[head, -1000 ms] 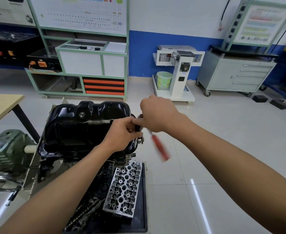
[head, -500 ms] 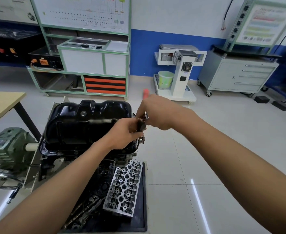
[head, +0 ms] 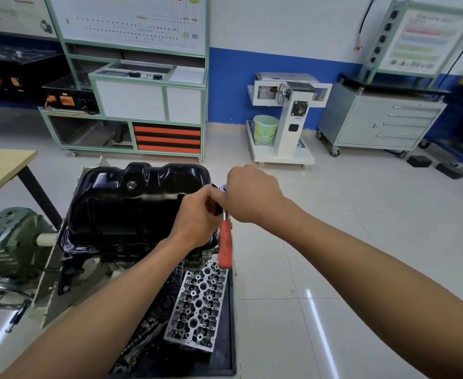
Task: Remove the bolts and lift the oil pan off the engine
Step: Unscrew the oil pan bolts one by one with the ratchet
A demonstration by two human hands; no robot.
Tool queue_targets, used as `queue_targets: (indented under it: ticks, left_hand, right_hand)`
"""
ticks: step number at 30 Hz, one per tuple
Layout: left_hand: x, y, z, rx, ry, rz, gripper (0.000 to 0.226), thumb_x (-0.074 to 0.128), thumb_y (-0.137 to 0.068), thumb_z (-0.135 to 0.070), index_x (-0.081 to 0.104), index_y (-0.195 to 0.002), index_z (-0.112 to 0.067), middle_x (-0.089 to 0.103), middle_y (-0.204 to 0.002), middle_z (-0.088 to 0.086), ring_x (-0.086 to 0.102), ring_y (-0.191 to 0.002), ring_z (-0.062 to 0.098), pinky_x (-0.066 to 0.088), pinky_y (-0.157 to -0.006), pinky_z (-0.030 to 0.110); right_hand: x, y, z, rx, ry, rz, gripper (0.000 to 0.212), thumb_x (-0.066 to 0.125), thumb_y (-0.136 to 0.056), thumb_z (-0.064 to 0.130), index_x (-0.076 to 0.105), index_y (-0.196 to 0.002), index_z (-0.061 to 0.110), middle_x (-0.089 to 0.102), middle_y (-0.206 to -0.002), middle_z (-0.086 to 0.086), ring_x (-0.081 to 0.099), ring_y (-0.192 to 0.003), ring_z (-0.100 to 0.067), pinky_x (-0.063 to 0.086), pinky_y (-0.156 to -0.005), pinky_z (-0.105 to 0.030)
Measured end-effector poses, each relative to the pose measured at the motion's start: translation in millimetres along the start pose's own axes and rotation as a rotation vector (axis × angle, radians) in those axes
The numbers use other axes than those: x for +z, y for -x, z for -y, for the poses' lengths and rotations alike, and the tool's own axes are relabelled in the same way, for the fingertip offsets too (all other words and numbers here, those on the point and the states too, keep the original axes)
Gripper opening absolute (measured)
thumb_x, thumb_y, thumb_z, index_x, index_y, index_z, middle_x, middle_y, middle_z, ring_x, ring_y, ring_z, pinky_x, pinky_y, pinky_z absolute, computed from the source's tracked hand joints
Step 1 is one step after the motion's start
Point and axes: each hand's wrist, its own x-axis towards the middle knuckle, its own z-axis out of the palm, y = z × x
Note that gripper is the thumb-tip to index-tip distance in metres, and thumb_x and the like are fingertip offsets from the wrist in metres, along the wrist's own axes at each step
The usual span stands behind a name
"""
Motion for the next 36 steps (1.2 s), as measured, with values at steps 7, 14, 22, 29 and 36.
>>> queue_targets:
  ticks: [7,14,22,29,36]
  left_hand:
    - [-5.9,-2.2,-6.0,-0.076,-0.002,0.183,0.031,0.086,-0.081,-0.016,0.059,-0.089,-0.03,0.064,-0.073,-0.018,0.054,-0.065,0.003,0.048,-0.062,0.017]
    - [-28.8,-5.8,-10.6,-0.17,0.037,0.455,0.015,0.072,-0.093,-0.004,0.072,-0.101,-0.016,0.078,-0.093,-0.011,0.072,-0.096,0.002,0.053,-0.089,0.016]
    - [-14.8,-1.0,-5.1,-0.122,-0.006,0.185,0.014,0.084,-0.082,-0.008,0.076,-0.091,-0.014,0.076,-0.083,0.006,0.071,-0.08,0.026,0.059,-0.08,0.037]
    - [-9.2,-0.5,2.6,-0.096,-0.108,0.062,0.027,0.091,-0.07,-0.034,0.067,-0.077,-0.024,0.066,-0.069,-0.001,0.059,-0.066,0.025,0.054,-0.063,0.043]
    - [-21.1,-9.3,-4.9,-0.137,-0.031,0.495,0.027,0.072,-0.093,-0.009,0.066,-0.106,-0.032,0.075,-0.105,-0.013,0.069,-0.105,0.002,0.054,-0.097,0.022]
  right_hand:
    - [-23.5,-6.8,-6.6,-0.258,0.039,0.188,0.007,0.07,-0.088,0.021,0.072,-0.095,0.018,0.063,-0.088,-0.004,0.058,-0.077,-0.022,0.038,-0.054,-0.03]
    - [-28.2,-9.8,-17.4,-0.527,-0.095,0.353,0.045,0.073,-0.084,-0.001,0.077,-0.113,0.033,0.056,-0.145,0.001,0.054,-0.128,-0.023,0.048,-0.1,-0.038]
    - [-22.2,-7.1,-9.8,-0.207,0.116,0.124,0.028,0.069,-0.088,0.04,0.06,-0.075,0.018,0.054,-0.078,-0.001,0.057,-0.069,-0.024,0.032,-0.052,-0.029]
    - [-14.4,-0.7,-2.7,-0.066,-0.112,0.181,0.036,0.068,-0.086,0.031,0.048,-0.062,0.015,0.049,-0.061,-0.004,0.051,-0.054,-0.022,0.035,-0.048,-0.028]
    - [-28.7,-10.1,-16.0,-0.407,-0.02,0.293,0.05,0.059,-0.085,-0.008,0.073,-0.121,0.024,0.065,-0.131,-0.002,0.06,-0.113,-0.024,0.045,-0.078,-0.022]
